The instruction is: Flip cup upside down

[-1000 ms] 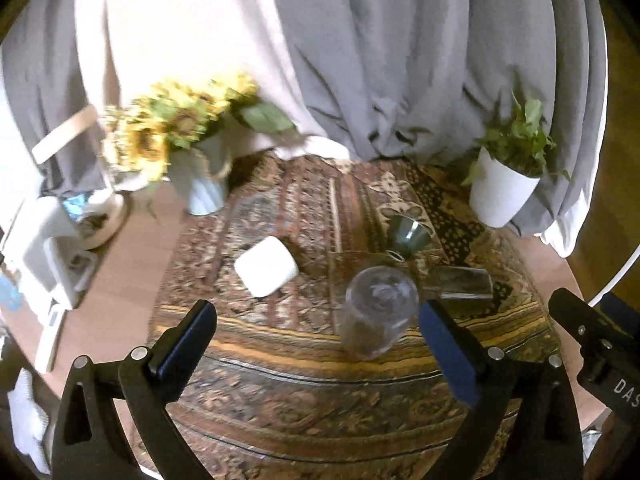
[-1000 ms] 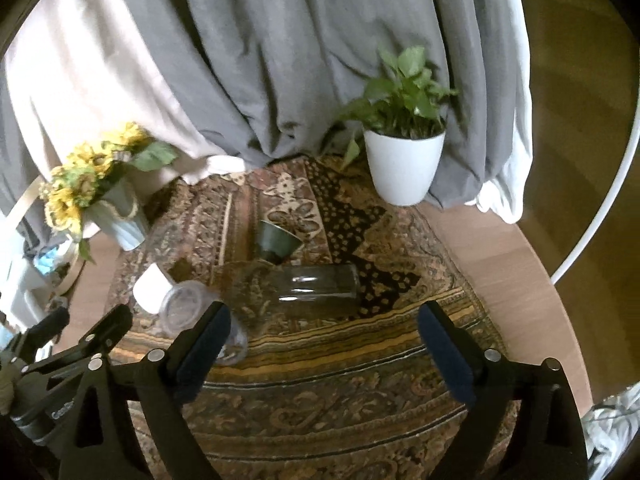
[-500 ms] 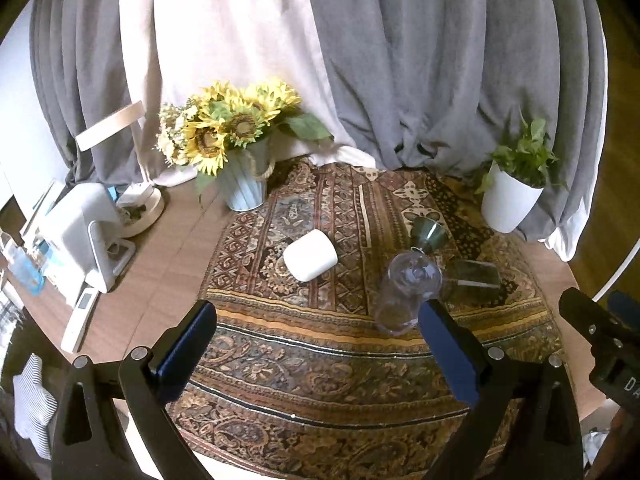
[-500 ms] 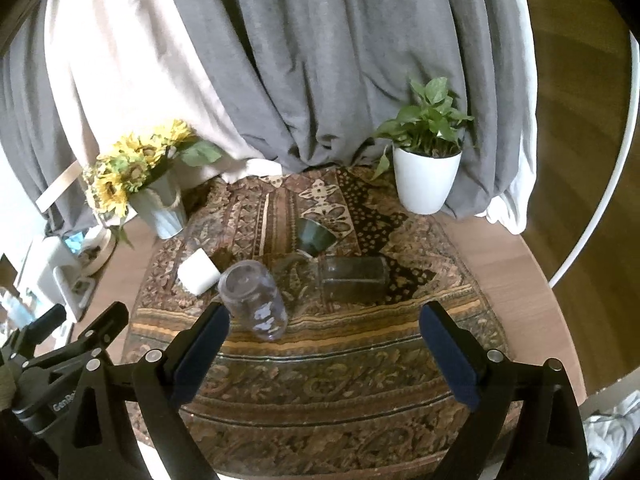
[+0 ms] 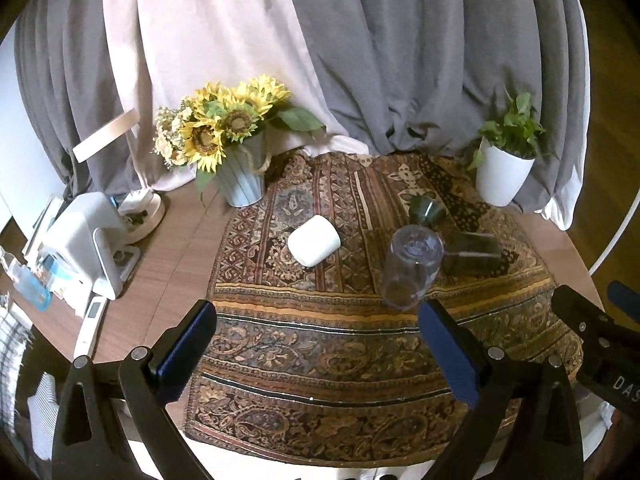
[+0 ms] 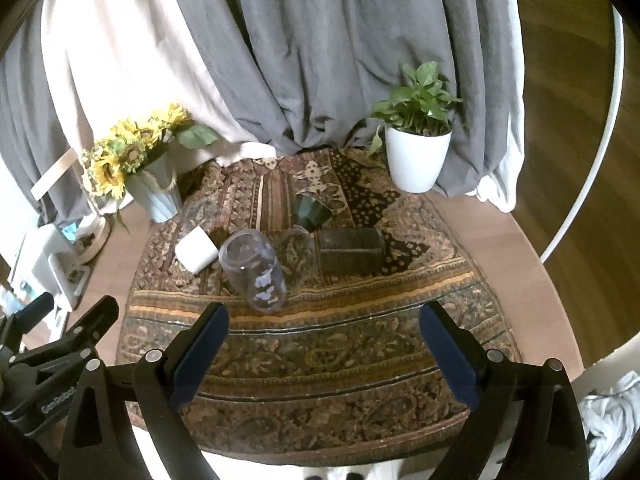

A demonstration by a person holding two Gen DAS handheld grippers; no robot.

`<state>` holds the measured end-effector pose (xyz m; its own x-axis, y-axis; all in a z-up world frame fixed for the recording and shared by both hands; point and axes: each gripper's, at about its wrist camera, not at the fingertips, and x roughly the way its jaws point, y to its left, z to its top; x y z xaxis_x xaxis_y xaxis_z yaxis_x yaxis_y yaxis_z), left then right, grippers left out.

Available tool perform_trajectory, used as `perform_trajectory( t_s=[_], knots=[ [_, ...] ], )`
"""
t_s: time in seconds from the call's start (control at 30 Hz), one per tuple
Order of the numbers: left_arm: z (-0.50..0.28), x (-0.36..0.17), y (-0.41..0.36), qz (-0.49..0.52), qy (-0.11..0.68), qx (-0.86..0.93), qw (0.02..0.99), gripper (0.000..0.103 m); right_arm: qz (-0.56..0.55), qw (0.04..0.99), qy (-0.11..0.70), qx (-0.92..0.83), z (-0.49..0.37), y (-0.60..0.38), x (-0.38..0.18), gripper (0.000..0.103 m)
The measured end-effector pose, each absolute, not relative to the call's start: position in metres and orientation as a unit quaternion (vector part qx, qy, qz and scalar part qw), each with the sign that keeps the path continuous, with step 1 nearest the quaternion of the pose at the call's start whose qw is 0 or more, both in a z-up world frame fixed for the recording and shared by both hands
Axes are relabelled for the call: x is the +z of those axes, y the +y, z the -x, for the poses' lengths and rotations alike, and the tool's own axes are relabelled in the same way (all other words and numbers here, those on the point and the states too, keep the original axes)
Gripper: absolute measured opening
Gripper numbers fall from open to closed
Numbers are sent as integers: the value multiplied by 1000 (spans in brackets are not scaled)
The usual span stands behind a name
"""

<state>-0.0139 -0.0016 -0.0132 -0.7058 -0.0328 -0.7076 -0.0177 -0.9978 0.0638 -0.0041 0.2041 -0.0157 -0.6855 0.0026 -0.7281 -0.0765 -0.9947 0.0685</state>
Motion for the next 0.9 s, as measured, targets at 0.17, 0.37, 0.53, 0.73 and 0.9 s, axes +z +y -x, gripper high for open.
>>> perform_trajectory(
  t_s=[0.17,0.37,0.53,0.73,0.9],
  knots=[
    [12,-12,-4,-383,-33,-923,-3,103,400,19,47,915,0,199,-18,96],
    [12,-12,-6,-384,-32,-923,-6,103,400,20,48,915,-2,198,-17,96],
    [13,-14,-7,-387,-32,-922,-10,103,402,22,44,914,-3,195,-17,96],
    [13,-15,-8,-389,-32,-921,-13,103,401,23,45,915,-3,193,-16,96],
    [13,-11,-7,-383,-33,-923,-12,103,393,20,46,918,-4,193,-12,96]
  ],
)
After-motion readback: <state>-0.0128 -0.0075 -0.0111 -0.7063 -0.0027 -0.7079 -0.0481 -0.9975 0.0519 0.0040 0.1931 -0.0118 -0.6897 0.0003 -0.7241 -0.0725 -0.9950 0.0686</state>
